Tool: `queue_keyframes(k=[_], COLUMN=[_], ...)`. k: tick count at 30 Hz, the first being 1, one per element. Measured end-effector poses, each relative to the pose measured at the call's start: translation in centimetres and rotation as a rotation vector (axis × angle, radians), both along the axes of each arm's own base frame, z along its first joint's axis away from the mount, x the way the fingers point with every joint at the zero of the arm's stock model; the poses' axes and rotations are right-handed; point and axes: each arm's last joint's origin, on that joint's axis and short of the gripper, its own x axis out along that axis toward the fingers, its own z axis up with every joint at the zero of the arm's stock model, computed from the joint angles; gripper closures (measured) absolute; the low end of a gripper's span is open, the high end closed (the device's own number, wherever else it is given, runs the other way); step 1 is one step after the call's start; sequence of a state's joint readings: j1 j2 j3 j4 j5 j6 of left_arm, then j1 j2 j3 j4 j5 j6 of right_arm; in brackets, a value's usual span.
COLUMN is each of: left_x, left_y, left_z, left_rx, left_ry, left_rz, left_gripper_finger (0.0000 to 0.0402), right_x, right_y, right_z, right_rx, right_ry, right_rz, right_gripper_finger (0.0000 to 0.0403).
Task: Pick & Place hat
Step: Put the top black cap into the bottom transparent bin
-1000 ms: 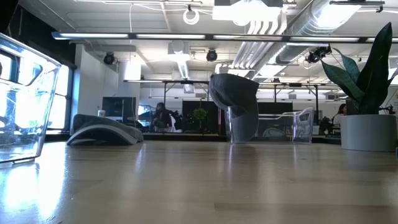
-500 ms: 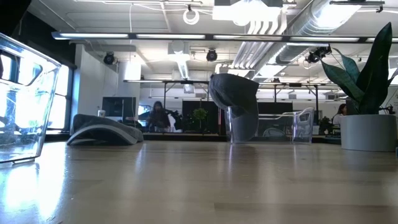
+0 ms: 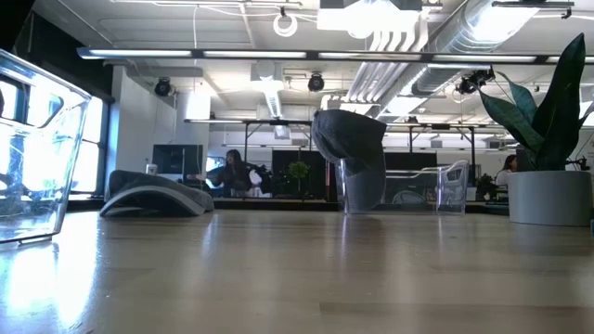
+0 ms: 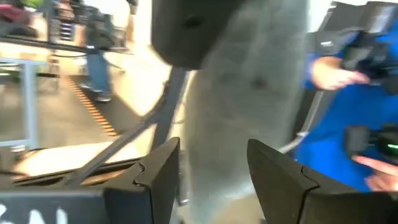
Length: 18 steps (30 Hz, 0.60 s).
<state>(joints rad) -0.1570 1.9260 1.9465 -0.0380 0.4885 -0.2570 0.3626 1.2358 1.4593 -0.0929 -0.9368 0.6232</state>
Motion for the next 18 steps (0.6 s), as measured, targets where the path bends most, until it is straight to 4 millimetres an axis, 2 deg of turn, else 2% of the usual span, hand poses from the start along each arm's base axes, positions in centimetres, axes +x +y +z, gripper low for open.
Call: queue_keyframes(k=[4,12,15,18], left_x=[1.0,2.7,2.9,2.8], left_y=[0.1,-1.3,-1.7,-1.8], left_z=[-0.6,-1.7,-1.8,-1.4], left_rx=[-0.031,-0.119,-0.152,-0.179], left_ry=[-0.030,-0.132,-0.206,-0.234], left_rz=[0.028,-0.026,-0.102,-0.158], left_gripper_finger=[0.0195,0.0098,0.0094,0.0114], right_x=[0.0,0.0,0.0,0.0], right_y=[0.0,0.0,0.0,0.0], right_z=[0.0,0.0,0.0,-0.1], right_rx=[-0.001,-0.003,-0.005,-0.009], right_ry=[-0.002,-0.013,-0.018,-0.008], right_rz=[-0.003,-0.013,-0.015,-0.015], right_gripper_finger=[0.0398,0.0399,0.0398,0.0400])
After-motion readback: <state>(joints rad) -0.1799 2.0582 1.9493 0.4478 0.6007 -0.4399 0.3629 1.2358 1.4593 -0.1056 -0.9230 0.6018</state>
